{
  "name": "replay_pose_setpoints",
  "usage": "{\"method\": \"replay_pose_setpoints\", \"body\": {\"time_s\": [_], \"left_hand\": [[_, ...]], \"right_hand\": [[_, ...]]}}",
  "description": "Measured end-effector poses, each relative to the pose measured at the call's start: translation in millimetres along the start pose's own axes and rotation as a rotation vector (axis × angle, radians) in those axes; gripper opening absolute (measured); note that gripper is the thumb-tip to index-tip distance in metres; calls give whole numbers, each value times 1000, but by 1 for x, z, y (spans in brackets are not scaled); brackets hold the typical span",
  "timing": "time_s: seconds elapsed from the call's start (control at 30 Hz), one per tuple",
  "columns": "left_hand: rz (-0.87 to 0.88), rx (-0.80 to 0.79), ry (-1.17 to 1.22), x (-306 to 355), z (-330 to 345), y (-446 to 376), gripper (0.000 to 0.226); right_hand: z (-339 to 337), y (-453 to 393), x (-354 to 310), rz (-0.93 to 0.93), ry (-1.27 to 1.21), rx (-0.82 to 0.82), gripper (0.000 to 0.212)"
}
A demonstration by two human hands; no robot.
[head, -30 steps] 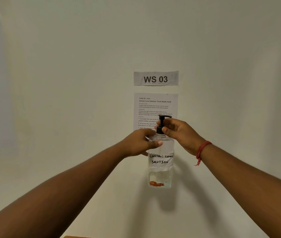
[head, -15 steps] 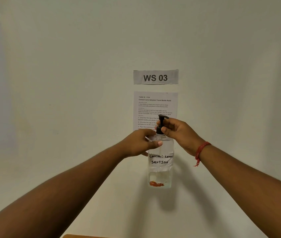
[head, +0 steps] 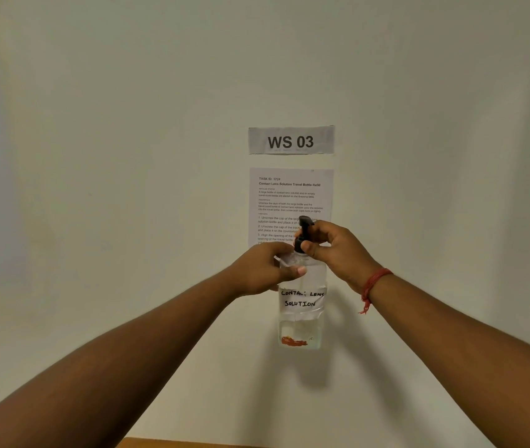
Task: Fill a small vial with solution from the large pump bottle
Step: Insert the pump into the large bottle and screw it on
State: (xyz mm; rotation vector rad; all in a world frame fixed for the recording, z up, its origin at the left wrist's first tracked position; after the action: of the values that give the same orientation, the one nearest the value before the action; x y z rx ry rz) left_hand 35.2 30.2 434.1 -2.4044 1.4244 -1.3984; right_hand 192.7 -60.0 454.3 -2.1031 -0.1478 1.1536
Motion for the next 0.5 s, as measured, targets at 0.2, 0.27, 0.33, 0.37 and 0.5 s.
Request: {"method": "replay_pose_setpoints", "body": {"time_s": [0.2, 0.27, 0.33, 0.37, 0.5], "left_hand": [[-2, 27, -4, -2, 5, 1, 47], [-2, 29, 2, -3, 6, 1, 45], [-3, 29, 10, -4, 6, 1, 44], [-5, 28, 11, -5, 7, 1, 44], [-19, 30, 12, -10, 9, 1, 46]], "right_hand": [[5, 2, 7, -1, 16, 50, 16], [7, 3, 7, -6, 11, 53, 15], [8, 3, 8, -11, 5, 61, 14], [9, 4, 8, -11, 4, 67, 15], [13, 9, 14, 24, -26, 79, 19]]}}
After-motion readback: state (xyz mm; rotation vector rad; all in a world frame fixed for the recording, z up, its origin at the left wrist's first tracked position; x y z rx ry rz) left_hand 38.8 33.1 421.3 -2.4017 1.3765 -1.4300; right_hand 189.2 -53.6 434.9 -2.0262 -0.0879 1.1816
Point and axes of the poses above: each hand's wrist, its own y-axis away from the middle knuckle, its own z-axis out of the palm, x = y × z, the point moved 2 cm from there along -y, towards the middle knuckle, and after that the axes turned 4 degrees about x, right-handed, at the moved point
